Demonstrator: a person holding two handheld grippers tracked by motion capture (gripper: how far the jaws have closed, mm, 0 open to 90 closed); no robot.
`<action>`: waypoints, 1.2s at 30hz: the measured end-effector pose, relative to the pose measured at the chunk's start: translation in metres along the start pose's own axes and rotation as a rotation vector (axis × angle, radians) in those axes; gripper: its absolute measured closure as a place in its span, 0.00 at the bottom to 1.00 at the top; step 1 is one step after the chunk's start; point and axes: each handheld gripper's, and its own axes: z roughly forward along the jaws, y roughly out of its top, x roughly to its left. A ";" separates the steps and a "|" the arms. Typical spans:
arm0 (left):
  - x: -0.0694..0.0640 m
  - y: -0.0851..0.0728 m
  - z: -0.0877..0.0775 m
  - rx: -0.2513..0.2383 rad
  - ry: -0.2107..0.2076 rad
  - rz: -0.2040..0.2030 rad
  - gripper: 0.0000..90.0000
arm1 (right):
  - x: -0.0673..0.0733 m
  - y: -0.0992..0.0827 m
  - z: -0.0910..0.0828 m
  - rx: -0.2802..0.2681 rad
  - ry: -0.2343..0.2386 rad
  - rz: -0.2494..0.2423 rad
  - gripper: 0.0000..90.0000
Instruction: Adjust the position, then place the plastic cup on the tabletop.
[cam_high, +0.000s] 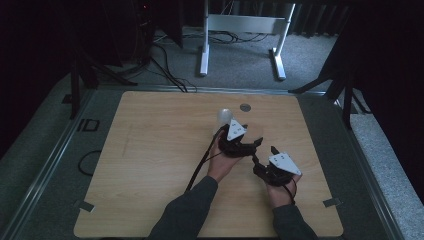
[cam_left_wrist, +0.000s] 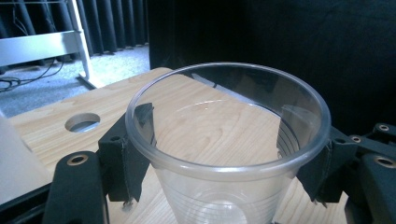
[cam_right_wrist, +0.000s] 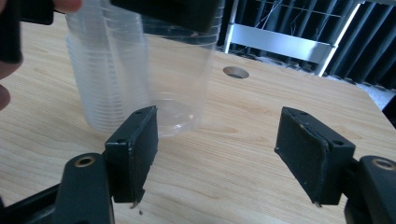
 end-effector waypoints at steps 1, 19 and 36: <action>-0.001 0.000 -0.001 -0.005 -0.001 0.004 0.31 | -0.002 0.000 -0.001 -0.002 -0.005 0.001 0.33; -0.003 -0.005 -0.018 -0.028 -0.015 0.017 0.31 | -0.015 -0.004 -0.002 0.006 -0.037 0.032 0.33; -0.004 -0.011 -0.036 -0.044 -0.030 0.019 0.31 | -0.017 -0.006 0.000 0.030 -0.042 0.051 0.33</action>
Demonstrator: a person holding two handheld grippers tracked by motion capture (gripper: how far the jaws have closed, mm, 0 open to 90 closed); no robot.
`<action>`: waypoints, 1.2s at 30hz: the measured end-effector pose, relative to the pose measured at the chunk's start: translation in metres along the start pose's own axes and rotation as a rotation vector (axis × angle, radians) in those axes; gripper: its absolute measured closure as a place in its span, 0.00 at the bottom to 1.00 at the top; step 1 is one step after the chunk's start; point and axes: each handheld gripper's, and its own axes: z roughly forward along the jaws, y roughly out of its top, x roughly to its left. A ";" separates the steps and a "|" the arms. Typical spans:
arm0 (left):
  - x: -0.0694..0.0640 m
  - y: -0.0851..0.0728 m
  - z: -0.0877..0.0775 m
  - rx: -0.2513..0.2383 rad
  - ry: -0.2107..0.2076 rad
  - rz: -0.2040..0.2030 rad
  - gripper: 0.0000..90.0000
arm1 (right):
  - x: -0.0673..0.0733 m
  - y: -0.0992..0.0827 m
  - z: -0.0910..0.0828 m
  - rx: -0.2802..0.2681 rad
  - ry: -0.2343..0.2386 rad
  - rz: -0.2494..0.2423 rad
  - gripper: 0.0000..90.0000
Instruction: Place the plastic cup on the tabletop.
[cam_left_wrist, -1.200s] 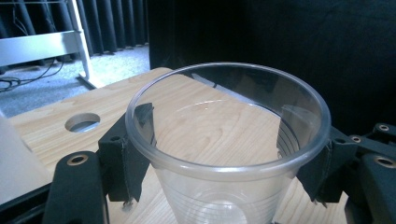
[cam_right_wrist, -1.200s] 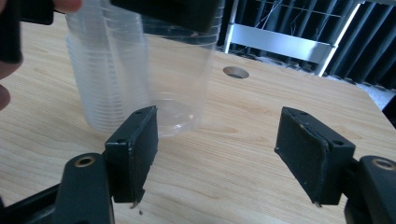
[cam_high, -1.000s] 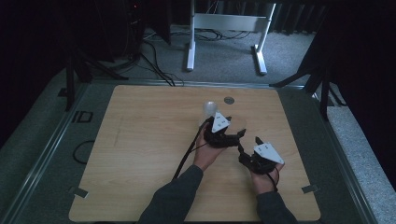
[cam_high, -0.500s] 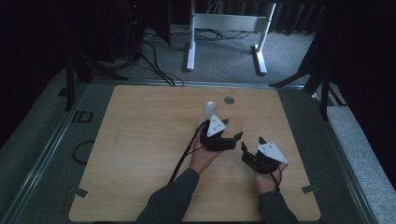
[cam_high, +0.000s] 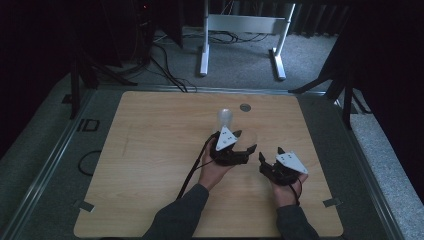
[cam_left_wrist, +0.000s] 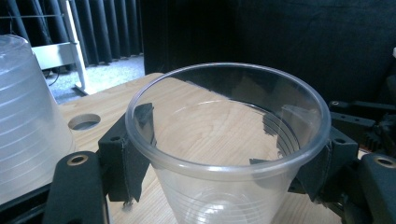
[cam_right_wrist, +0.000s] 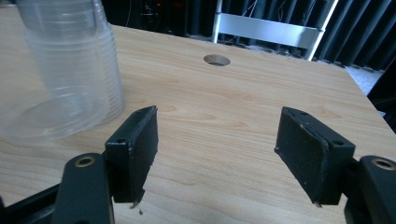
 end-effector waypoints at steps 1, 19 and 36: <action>0.000 0.000 0.000 -0.002 0.000 -0.004 0.31 | 0.000 0.000 0.000 0.002 -0.001 -0.001 0.33; 0.001 -0.005 -0.013 -0.002 -0.003 -0.005 0.31 | -0.001 -0.001 0.001 0.007 0.001 0.001 0.33; 0.018 -0.017 -0.030 0.019 0.042 -0.011 0.31 | 0.000 -0.003 0.000 0.010 0.008 -0.002 0.33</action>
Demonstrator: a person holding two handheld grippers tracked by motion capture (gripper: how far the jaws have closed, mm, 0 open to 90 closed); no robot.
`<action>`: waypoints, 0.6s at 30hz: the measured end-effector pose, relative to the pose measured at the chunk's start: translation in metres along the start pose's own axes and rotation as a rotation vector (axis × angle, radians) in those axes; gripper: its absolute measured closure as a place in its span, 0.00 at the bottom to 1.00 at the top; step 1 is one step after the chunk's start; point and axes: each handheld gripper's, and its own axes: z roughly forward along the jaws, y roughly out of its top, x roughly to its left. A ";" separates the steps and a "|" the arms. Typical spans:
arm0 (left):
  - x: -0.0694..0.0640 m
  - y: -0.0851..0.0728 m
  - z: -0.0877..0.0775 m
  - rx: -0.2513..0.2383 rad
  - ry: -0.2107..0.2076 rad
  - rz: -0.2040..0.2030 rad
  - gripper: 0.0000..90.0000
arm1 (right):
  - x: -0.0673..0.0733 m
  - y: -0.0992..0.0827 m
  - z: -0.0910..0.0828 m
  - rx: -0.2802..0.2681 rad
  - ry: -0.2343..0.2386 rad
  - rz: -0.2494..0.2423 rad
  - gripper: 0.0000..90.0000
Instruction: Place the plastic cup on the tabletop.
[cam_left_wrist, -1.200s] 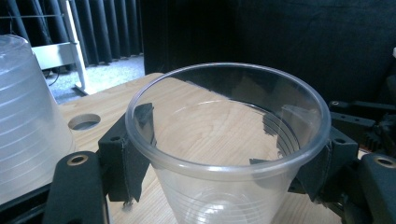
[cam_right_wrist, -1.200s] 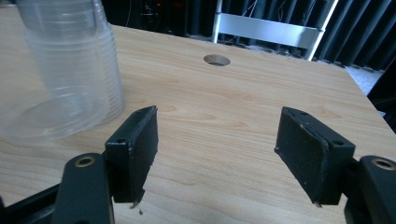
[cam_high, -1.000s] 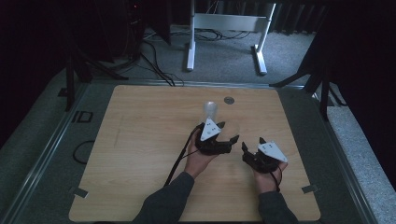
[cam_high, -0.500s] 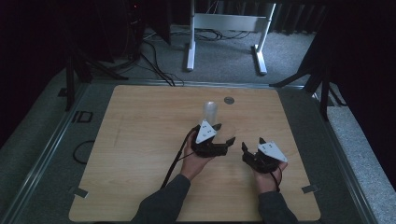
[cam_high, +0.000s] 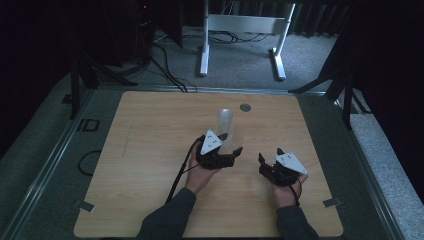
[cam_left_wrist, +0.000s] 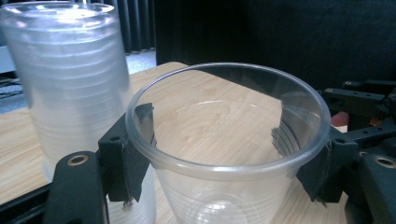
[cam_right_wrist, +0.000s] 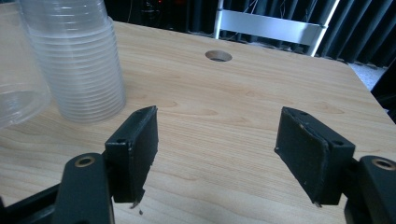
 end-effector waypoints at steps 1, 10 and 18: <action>0.001 -0.001 -0.002 -0.001 0.004 0.000 0.31 | 0.000 0.000 0.000 0.001 0.001 0.000 0.33; 0.005 -0.005 -0.007 0.002 0.016 0.004 0.31 | 0.000 -0.001 -0.001 -0.001 -0.002 0.003 0.33; 0.010 -0.013 -0.012 0.006 0.036 -0.014 0.31 | 0.001 -0.001 0.000 0.002 0.001 0.000 0.33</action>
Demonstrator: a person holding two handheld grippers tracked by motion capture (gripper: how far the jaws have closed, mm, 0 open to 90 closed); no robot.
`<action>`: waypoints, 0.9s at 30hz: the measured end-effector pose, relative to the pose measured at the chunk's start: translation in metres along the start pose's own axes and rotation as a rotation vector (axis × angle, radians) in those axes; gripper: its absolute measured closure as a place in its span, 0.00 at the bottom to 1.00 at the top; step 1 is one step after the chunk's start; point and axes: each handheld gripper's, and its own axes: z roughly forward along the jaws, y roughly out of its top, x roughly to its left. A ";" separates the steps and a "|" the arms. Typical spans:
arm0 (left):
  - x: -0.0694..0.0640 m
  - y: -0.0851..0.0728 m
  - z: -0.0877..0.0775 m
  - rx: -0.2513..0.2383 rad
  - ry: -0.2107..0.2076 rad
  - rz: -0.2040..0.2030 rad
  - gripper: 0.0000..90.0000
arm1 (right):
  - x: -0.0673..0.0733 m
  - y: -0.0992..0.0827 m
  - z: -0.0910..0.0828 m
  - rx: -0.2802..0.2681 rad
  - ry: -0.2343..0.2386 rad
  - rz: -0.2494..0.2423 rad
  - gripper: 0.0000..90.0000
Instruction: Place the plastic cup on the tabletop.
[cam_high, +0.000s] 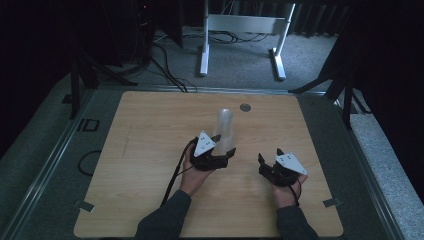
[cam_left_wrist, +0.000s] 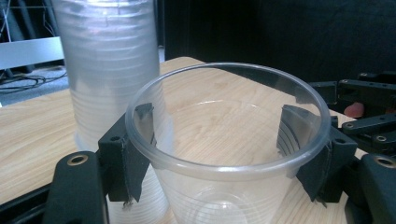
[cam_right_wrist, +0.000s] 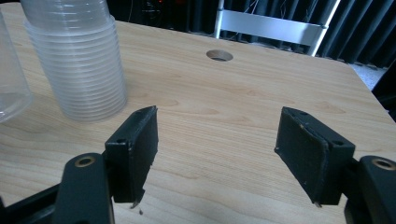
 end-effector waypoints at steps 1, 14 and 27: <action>0.001 -0.001 0.000 0.002 0.002 -0.001 0.31 | 0.000 0.000 0.000 -0.001 0.000 0.000 0.33; 0.011 -0.013 -0.005 0.018 0.041 -0.017 0.31 | 0.000 0.000 0.000 -0.001 0.001 -0.001 0.33; 0.023 -0.025 -0.010 0.034 0.088 -0.038 0.31 | 0.001 0.001 0.000 -0.002 0.004 -0.003 0.33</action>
